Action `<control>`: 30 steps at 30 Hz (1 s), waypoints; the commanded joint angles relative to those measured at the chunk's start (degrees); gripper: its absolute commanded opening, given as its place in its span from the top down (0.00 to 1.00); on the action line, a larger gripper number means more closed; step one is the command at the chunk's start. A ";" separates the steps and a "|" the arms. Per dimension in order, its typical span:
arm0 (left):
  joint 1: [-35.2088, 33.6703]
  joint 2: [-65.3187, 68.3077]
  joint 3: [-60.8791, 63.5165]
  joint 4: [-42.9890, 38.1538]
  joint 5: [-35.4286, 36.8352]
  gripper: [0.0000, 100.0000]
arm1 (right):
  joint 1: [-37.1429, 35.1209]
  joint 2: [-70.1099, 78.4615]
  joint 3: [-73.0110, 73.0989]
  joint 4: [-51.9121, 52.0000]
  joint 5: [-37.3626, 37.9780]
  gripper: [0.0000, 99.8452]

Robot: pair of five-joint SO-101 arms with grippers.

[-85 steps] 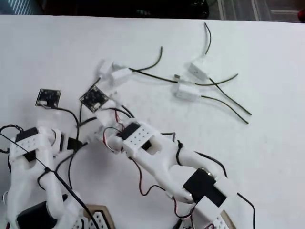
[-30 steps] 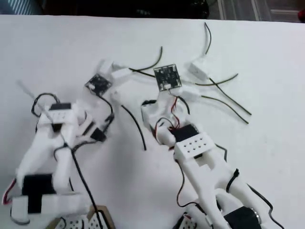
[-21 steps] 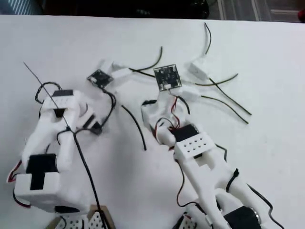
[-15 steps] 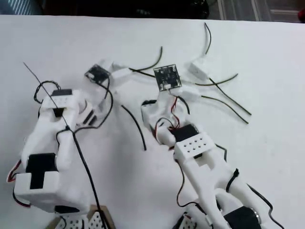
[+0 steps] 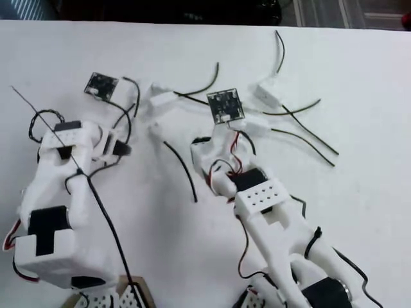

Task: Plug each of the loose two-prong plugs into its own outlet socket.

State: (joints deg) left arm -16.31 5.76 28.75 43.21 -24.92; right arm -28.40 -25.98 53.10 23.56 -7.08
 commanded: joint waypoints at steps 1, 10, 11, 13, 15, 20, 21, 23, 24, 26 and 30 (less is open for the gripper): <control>-2.24 -2.51 -4.92 5.54 0.44 0.62 | 0.22 -2.07 -0.35 -1.19 -0.26 0.97; -4.53 -15.60 -8.44 22.59 -2.20 0.62 | -0.84 -0.92 -0.53 -0.75 4.48 0.97; -4.62 -17.45 -8.44 24.62 -2.55 0.62 | -1.36 0.31 -0.79 -0.75 5.01 0.97; -4.62 -21.41 -7.30 27.60 -2.81 0.62 | -2.86 4.00 -2.55 -0.40 5.36 0.96; -4.62 -26.42 -4.13 27.78 -2.81 0.62 | -3.82 8.92 -6.07 2.68 5.36 0.92; -4.62 -40.22 10.20 23.30 -2.90 0.62 | -3.91 20.00 -18.11 14.99 5.10 0.83; -4.62 -42.42 13.27 21.80 -2.81 0.62 | -4.18 21.41 -19.60 16.31 5.01 0.83; -4.62 -45.85 18.99 18.73 -2.37 0.62 | -5.14 23.16 -20.92 16.66 5.01 0.84; -4.62 -47.08 21.63 17.32 -2.29 0.62 | -5.76 23.52 -21.10 16.66 5.01 0.84; -4.62 -48.92 26.11 14.95 -2.29 0.62 | -6.90 24.22 -21.10 15.25 5.01 0.85; -4.70 -50.42 32.53 10.55 -0.62 0.62 | -7.87 25.63 -20.92 12.26 5.10 0.89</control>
State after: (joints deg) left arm -20.53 -42.33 58.46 57.10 -27.03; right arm -35.87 -0.57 34.55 38.07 -2.15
